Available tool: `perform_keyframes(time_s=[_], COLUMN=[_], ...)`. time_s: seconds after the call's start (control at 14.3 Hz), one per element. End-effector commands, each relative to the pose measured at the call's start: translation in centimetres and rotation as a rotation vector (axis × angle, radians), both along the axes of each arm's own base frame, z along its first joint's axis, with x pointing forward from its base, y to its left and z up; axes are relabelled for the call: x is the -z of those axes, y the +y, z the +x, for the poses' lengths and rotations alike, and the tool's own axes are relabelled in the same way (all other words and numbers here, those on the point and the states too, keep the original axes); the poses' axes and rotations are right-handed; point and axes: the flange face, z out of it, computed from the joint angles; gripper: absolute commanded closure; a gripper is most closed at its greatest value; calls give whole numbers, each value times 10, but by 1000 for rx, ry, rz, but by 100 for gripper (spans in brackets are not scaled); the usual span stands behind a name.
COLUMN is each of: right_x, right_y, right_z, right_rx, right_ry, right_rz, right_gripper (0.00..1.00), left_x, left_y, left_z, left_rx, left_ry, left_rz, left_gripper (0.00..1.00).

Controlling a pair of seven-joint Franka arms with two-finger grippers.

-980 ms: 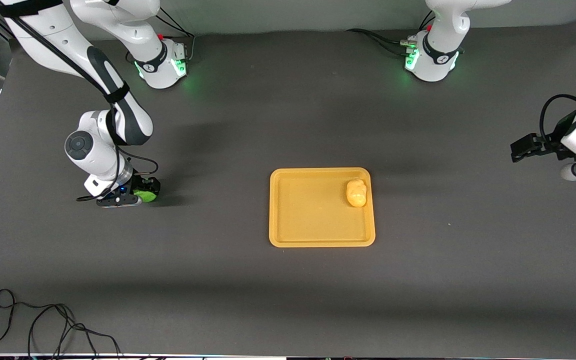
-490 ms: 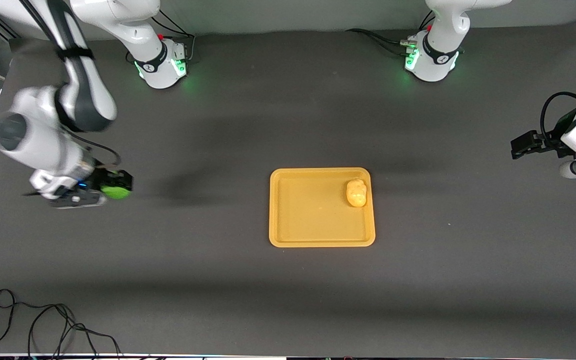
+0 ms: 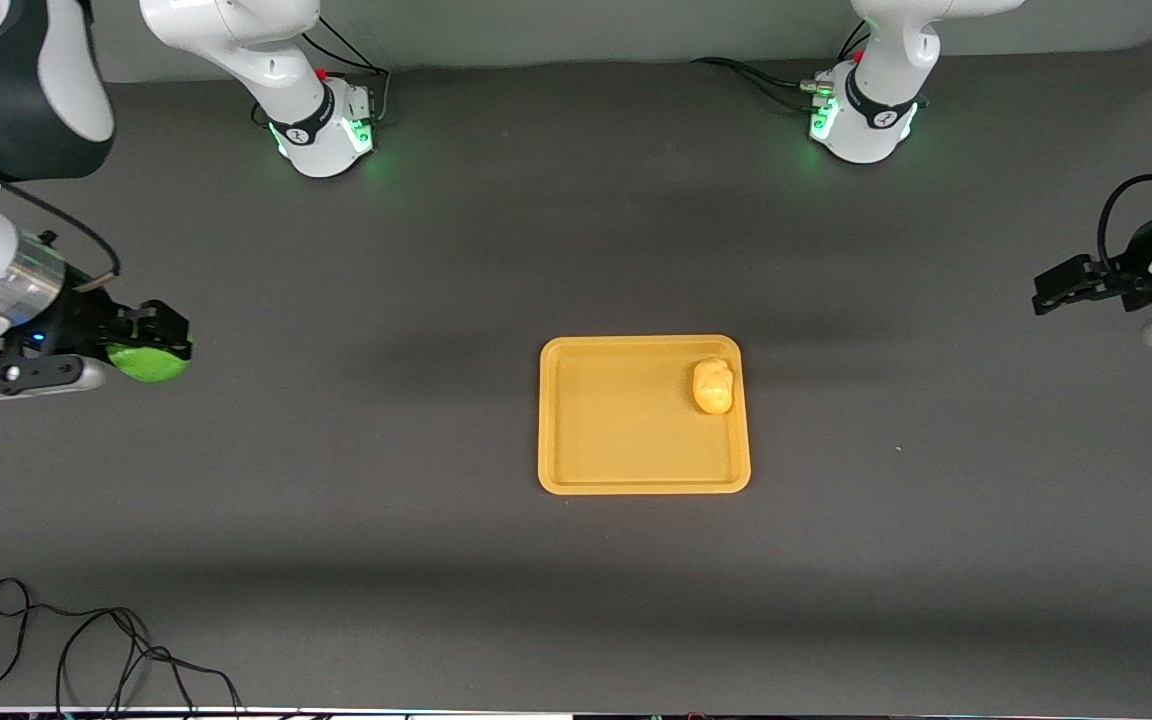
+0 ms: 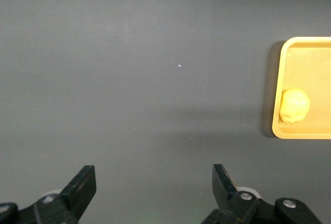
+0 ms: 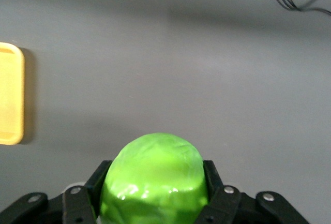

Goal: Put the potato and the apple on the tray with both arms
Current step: 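Lift the apple with the right gripper and carry it over the tray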

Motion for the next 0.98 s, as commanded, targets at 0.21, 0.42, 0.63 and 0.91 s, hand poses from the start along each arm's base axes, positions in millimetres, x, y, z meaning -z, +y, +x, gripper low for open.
perform_keyframes(time_s=[0.21, 0.42, 0.63, 0.91], right_x=[34, 65, 105, 141], right_y=[217, 332, 424, 491], right_z=[27, 4, -38, -83], right_rx=[145, 196, 246, 204], right_ry=[-18, -41, -52, -77], right_rz=[-8, 1, 7, 30], right_gripper=[57, 57, 57, 57], left_x=[-9, -16, -14, -18], left_y=[-8, -11, -12, -4], left_z=[-7, -10, -9, -8], left_rx=[25, 36, 39, 25], left_ry=[5, -7, -5, -28], left_rz=[-12, -12, -12, -13], left_gripper=[0, 0, 0, 0])
